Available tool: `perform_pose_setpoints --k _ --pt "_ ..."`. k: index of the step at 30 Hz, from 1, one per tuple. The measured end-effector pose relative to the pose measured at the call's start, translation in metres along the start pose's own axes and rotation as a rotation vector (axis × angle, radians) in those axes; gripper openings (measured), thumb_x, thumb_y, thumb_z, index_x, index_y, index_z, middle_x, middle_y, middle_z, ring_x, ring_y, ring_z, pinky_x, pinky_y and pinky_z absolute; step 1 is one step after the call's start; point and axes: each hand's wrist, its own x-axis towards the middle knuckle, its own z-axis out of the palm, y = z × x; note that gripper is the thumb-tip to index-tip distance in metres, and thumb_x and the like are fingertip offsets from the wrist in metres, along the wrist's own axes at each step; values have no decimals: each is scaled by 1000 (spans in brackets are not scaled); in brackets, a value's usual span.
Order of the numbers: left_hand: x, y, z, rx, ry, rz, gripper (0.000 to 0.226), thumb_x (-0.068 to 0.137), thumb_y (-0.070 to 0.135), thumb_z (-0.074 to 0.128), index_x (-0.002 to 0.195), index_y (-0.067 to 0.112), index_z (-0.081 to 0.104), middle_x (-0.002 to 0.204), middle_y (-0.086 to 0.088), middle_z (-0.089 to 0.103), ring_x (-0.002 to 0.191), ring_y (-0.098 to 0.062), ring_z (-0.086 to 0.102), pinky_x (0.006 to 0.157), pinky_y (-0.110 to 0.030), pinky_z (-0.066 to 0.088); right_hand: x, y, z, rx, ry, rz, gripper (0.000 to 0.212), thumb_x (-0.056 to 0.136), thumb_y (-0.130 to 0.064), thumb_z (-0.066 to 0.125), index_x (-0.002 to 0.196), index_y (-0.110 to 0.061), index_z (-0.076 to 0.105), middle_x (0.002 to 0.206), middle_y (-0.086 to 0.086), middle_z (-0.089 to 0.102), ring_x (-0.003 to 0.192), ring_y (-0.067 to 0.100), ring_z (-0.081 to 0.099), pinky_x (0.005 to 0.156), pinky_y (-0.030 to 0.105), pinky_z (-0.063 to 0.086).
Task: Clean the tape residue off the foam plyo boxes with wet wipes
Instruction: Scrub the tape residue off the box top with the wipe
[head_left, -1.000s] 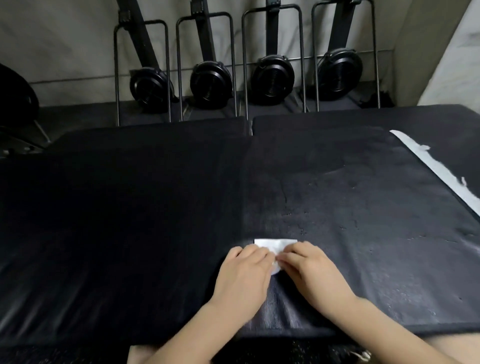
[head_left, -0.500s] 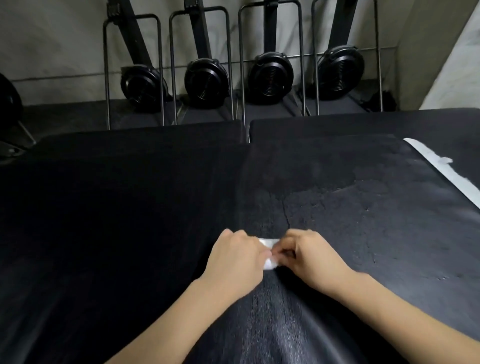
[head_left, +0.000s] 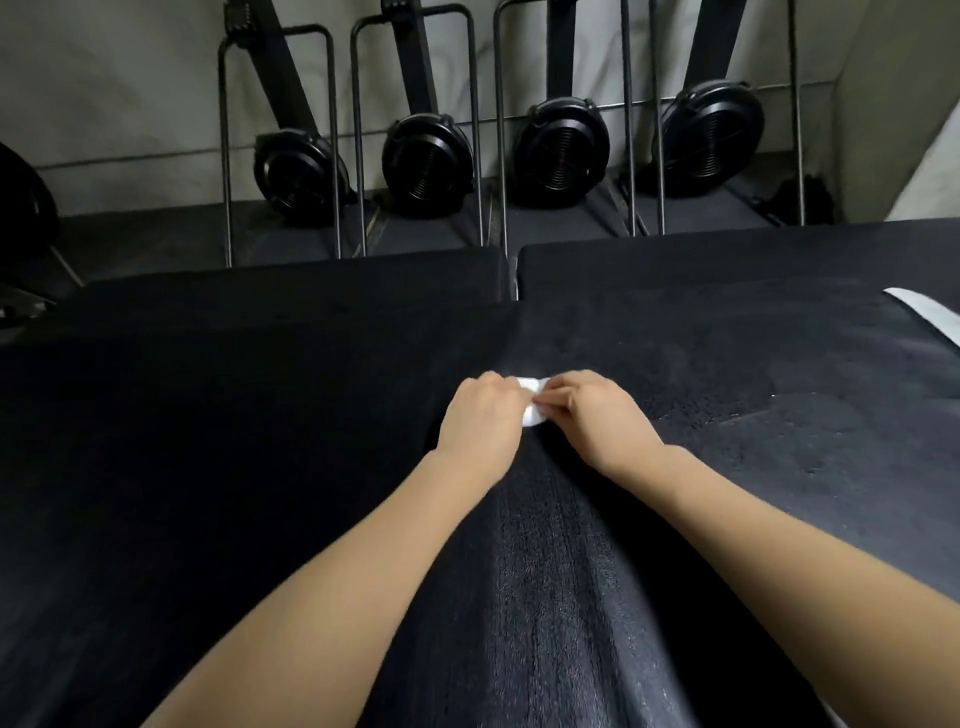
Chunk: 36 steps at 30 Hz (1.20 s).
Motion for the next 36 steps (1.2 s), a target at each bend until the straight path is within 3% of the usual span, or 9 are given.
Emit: perform_pose_setpoints --k 3,8,12,14,18,20,23,32,36 --pt "12 -2 -7 34 -67 8 38 88 4 48 116 24 64 101 3 64 87 -20 48 80 -33 39 7 7 4 15 11 51 18 98 -24 64 105 -22 80 106 0 69 102 23 61 84 42 53" --pt "-35 11 -20 -24 -18 72 38 83 5 53 113 25 65 87 0 65 76 -20 48 73 -29 28 -34 -7 -15 -16 -17 -70 13 88 -25 67 89 -23 81 80 -1 65 76 22 63 71 40 53" --pt "-61 17 -18 53 -91 173 35 52 5 70 79 27 69 57 10 52 52 -14 47 56 -26 36 -58 -16 -26 -30 -31 -168 12 89 -27 71 96 -25 81 86 -8 70 77 15 66 73 32 54" --pt "-50 16 -21 119 3 183 30 45 6 64 68 26 67 53 10 49 48 -12 45 52 -24 37 -46 -14 -19 -53 -34 -162 11 88 -22 72 94 -23 80 88 -6 70 80 18 65 73 35 56" --pt "3 -1 -13 117 5 131 25 80 10 62 103 18 67 88 1 62 79 -19 54 75 -30 40 12 4 -7 -54 -39 -91 13 90 -14 69 94 -19 80 99 -1 71 92 23 65 79 40 56" --pt "33 -17 -6 105 102 74 29 87 8 56 112 19 66 91 0 62 75 -23 46 74 -30 36 46 19 -2 -43 -45 -32 15 94 -18 66 98 -19 80 101 0 69 97 22 63 81 41 55" --pt "80 -39 8 62 -34 1 40 92 7 45 126 22 58 91 -1 53 77 -20 31 78 -31 28 91 39 5 -66 -68 29 18 97 -24 61 99 -20 79 101 0 64 98 21 60 80 40 53" --pt "157 -51 16 63 -99 -26 50 93 4 38 121 43 55 70 8 40 85 -19 42 88 -36 30 159 81 12 -79 -64 115 21 97 -23 59 93 -18 79 100 0 61 92 21 59 80 38 51" --pt "157 -42 13 99 -112 -2 22 101 16 42 96 35 52 84 4 58 77 -21 41 84 -35 31 150 77 6 -84 -90 180 20 90 -24 59 84 -15 76 86 2 62 82 28 64 70 42 54"
